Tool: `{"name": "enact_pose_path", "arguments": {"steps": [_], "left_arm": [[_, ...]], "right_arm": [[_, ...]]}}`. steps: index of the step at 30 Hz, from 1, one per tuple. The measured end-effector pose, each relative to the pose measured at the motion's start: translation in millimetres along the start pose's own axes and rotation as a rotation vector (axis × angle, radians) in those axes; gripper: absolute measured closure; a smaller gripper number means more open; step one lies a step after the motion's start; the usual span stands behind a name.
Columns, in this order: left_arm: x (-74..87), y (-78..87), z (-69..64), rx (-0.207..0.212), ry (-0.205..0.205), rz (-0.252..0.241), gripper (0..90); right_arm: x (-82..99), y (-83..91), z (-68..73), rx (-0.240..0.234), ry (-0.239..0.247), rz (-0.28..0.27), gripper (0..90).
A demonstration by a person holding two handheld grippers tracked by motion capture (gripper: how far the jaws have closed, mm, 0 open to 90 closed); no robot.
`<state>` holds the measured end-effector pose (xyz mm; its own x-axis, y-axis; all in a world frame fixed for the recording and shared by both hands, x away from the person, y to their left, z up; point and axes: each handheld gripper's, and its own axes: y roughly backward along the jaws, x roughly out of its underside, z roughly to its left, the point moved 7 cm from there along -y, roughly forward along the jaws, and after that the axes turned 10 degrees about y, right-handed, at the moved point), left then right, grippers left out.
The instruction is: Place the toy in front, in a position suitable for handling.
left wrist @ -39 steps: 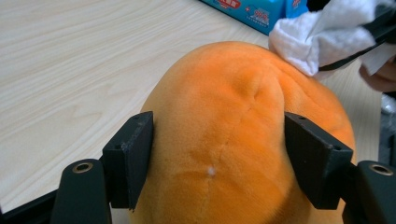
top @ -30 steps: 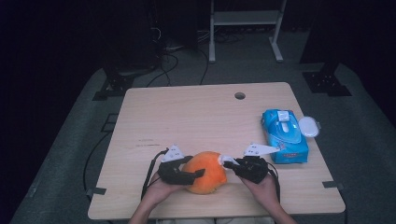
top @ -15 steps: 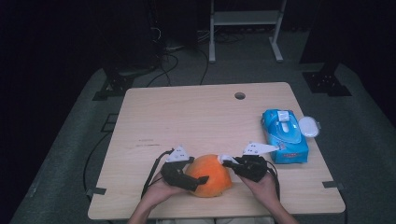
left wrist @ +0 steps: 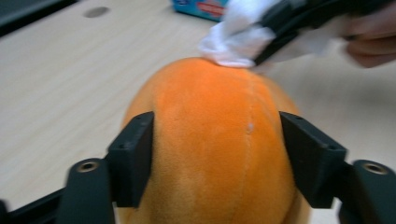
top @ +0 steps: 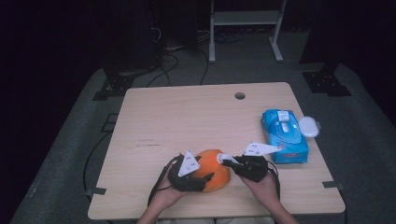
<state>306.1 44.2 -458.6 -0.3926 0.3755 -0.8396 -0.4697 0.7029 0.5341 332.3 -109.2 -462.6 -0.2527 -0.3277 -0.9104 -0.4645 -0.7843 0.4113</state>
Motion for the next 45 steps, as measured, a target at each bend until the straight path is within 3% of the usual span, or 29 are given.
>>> {"name": "enact_pose_path", "arguments": {"steps": [1, 2, 5, 7, 10, 13, 15, 18, 19, 21, 22, 23, 24, 28, 31, 33, 36, 37, 39, 40, 43, 45], "left_arm": [[-1.0, 1.5, 0.6, 0.033, 0.02, 0.0, 25.1], [-2.4, 2.6, 3.5, 0.04, 0.044, -0.01, 23.7], [-1.3, 1.4, 14.2, 0.044, 0.13, -0.008, 17.5], [1.0, -0.4, 16.3, 0.033, 0.151, 0.0, 18.4], [0.5, -3.5, 9.2, -0.01, 0.108, -0.001, 27.0], [-1.4, -6.8, -6.4, 0.006, 0.042, 0.004, 27.8], [-2.6, -4.8, -8.4, 0.028, 0.034, 0.008, 25.7], [-4.9, 4.7, 2.5, 0.101, 0.117, -0.028, 24.9], [-5.7, 7.8, 9.1, 0.095, 0.148, -0.036, 22.8], [-2.4, 7.1, 18.6, 0.037, 0.159, -0.01, 11.6], [0.9, 4.4, 21.9, 0.039, 0.178, 0.003, 8.8], [4.3, 1.2, 22.2, 0.069, 0.21, 0.018, 8.7], [7.4, -1.9, 20.7, 0.09, 0.215, 0.032, 10.8], [3.8, -1.0, 9.8, 0.051, 0.11, 0.027, 25.3], [1.8, 0.3, 2.7, 0.038, 0.051, 0.03, 27.3], [2.1, 1.0, 5.3, 0.059, 0.076, 0.024, 25.5], [3.5, 2.8, 15.8, 0.082, 0.175, 0.017, 14.6], [6.0, 2.4, 18.8, 0.076, 0.187, 0.031, 10.5], [11.3, -0.6, 19.1, 0.104, 0.211, 0.03, 14.5], [12.2, -1.8, 18.8, 0.094, 0.204, 0.022, 18.9], [5.0, 0.4, 14.9, 0.046, 0.13, 0.0, 29.4], [-0.2, 2.4, 9.5, 0.017, 0.073, -0.011, 32.9]], "right_arm": [[2.0, -0.2, -1.8, -0.005, -0.02, -0.005, 81.2], [3.7, -0.3, -2.6, -0.01, -0.034, -0.007, 81.2], [2.2, -1.0, 0.8, 0.005, -0.004, 0.004, 81.2], [1.4, -2.1, 1.6, 0.005, -0.003, 0.002, 81.2], [-4.6, -2.5, 7.0, -0.011, -0.023, -0.028, 81.2], [-16.3, -1.9, 25.1, -0.046, 0.03, -0.051, 81.2], [-19.5, -2.6, 31.9, -0.028, 0.092, -0.037, 81.2], [-11.4, -3.0, 25.5, -0.037, 0.062, -0.022, 81.4], [-8.7, -2.5, 22.5, -0.034, 0.055, -0.015, 81.4], [-6.9, -0.6, 17.7, -0.021, 0.049, -0.014, 81.4], [-7.1, 0.2, 15.8, -0.022, 0.036, -0.017, 81.4], [-7.6, 0.4, 15.1, -0.029, 0.012, -0.023, 81.4], [-8.3, -0.7, 16.1, -0.034, 0.006, -0.027, 81.4], [-17.4, -3.2, 34.7, -0.037, 0.072, -0.031, 81.3], [-23.4, -1.7, 41.4, -0.052, 0.106, -0.044, 81.3], [-19.2, -0.7, 34.3, -0.034, 0.1, -0.028, 81.4], [-9.2, 1.0, 16.9, 0.002, 0.061, -0.01, 81.5], [-7.7, 1.6, 12.8, 0.008, 0.035, -0.013, 81.4], [-7.7, 2.7, 8.5, 0.021, 0.027, -0.013, 81.4], [-8.6, 2.7, 9.4, 0.015, 0.023, -0.018, 81.4], [-15.7, 2.1, 23.7, -0.011, 0.059, -0.041, 81.2], [-23.7, 3.5, 34.0, -0.004, 0.117, -0.049, 81.2]]}}
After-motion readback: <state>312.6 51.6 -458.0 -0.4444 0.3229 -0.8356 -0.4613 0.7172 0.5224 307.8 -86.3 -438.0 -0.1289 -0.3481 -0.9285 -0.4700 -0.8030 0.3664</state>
